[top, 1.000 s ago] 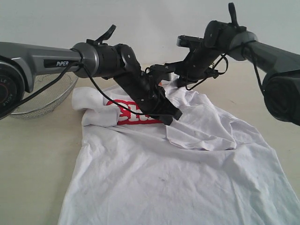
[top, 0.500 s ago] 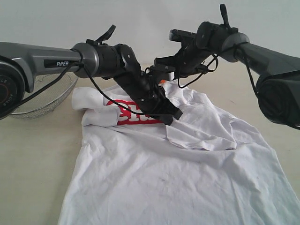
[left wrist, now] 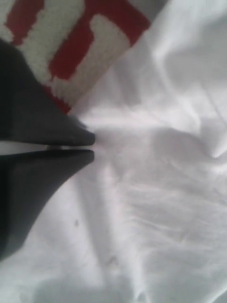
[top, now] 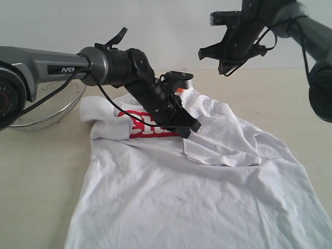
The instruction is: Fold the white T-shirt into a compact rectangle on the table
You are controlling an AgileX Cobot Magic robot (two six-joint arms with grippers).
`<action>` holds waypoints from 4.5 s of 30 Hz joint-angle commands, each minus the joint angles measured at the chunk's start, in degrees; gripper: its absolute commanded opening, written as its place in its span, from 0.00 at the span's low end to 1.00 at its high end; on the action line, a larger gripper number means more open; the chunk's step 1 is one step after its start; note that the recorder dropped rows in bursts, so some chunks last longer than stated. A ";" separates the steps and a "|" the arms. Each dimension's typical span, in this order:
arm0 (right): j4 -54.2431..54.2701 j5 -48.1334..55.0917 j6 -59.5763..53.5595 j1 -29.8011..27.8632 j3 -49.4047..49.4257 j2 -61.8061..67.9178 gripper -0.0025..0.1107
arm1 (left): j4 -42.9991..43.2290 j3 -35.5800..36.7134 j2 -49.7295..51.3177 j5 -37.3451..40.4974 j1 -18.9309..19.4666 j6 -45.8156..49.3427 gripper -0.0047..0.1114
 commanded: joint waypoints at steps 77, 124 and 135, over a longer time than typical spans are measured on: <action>24.16 -26.32 -19.49 5.10 36.30 -15.33 0.02 | 9.69 0.63 -3.60 2.72 8.78 -6.69 0.08; 12.91 2.20 -15.24 5.90 30.47 -5.46 0.02 | 13.69 0.63 1.03 0.27 13.05 -8.42 0.08; 24.34 -3.33 -30.10 5.90 30.47 -9.48 0.02 | 5.63 1.03 -16.41 2.82 13.01 -1.95 0.08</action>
